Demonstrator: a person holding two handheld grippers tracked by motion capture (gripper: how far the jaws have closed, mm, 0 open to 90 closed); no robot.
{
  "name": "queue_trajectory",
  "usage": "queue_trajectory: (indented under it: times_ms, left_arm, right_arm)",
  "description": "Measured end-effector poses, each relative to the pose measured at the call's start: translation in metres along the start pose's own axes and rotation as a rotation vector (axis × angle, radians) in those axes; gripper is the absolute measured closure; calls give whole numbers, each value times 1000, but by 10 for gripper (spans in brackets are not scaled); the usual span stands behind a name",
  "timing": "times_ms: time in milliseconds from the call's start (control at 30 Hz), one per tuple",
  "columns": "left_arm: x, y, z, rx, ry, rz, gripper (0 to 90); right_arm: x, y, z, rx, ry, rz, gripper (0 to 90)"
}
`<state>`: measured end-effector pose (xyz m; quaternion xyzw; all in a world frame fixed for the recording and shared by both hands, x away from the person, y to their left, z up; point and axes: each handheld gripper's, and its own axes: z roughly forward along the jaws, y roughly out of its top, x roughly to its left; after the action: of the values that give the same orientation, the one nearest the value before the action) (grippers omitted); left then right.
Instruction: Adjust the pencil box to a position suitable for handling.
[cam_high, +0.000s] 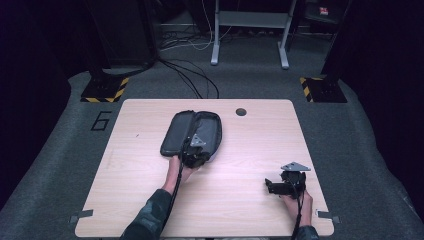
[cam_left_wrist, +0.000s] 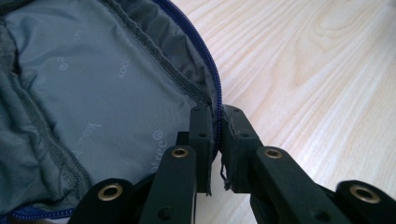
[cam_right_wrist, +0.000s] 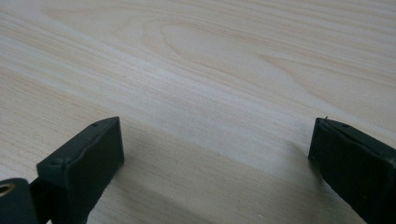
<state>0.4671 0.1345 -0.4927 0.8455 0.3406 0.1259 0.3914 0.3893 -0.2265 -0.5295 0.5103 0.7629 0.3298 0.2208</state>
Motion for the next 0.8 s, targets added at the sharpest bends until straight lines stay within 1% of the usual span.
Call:
queue_trajectory:
  times_ms: [33, 67, 100, 133, 167, 200, 233, 300, 367, 433, 533, 567, 600, 633, 667, 700, 733, 767, 800]
  left_arm:
    - [0, -1, -2, 6, -1, 2, 828]
    - [1, -2, -4, 14, 7, 19, 827]
    - [0, -3, -6, 17, 4, 16, 824]
    - [1, -4, -8, 24, 2, 21, 823]
    - [1, -6, -9, 15, 4, 22, 820]
    - [2, -7, -11, 16, 5, 22, 818]
    - [2, -8, -13, 21, 4, 19, 815]
    - [4, -12, -17, 17, 8, 11, 810]
    - [6, -15, -22, 23, 12, 17, 804]
    - [8, -19, -25, 13, 14, 13, 796]
    - [10, -23, -30, 11, 12, 1, 785]
    - [11, -25, -32, 6, 9, -9, 775]
    - [13, -26, -34, 11, -4, -10, 756]
    - [14, -27, -36, 3, -14, -26, 729]
    - [15, -27, -37, -13, -11, -36, 690]
    - [15, -27, -40, -21, -7, -54, 628]
    - [14, -27, -41, -28, -5, -62, 593]
    - [14, -27, -44, -30, 10, -74, 477]
    - [15, -27, -46, -30, 21, -71, 477]
  right_arm:
    - [0, 0, 0, 0, 0, 0, 29]
    - [0, 0, 0, 0, 0, 0, 29]
    - [0, 0, 0, 4, 1, 0, 29]
    - [0, 0, 0, -1, 0, 0, 29]
    - [0, 0, 0, 0, 0, 0, 29]
    - [0, 0, 0, 3, 0, 0, 29]
    - [0, 0, 0, 2, 0, 0, 29]
    - [0, 0, 0, 5, 0, -1, 29]
    - [0, 0, 0, 2, 0, 0, 29]
    - [0, 0, 0, 0, 0, 0, 29]
    - [0, 0, 0, 0, 0, 1, 29]
    - [0, 0, 0, 0, 0, 0, 29]
    - [0, 0, 0, 1, 0, 0, 29]
    - [0, 0, 0, 4, 0, 0, 29]
    - [0, 0, 0, 0, 0, 0, 29]
    - [0, 0, 0, 3, 0, 0, 29]
    - [0, 0, 0, 1, -1, 0, 29]
    - [0, 0, 0, 0, 0, 1, 29]
    - [0, 0, 0, 0, 0, 1, 29]
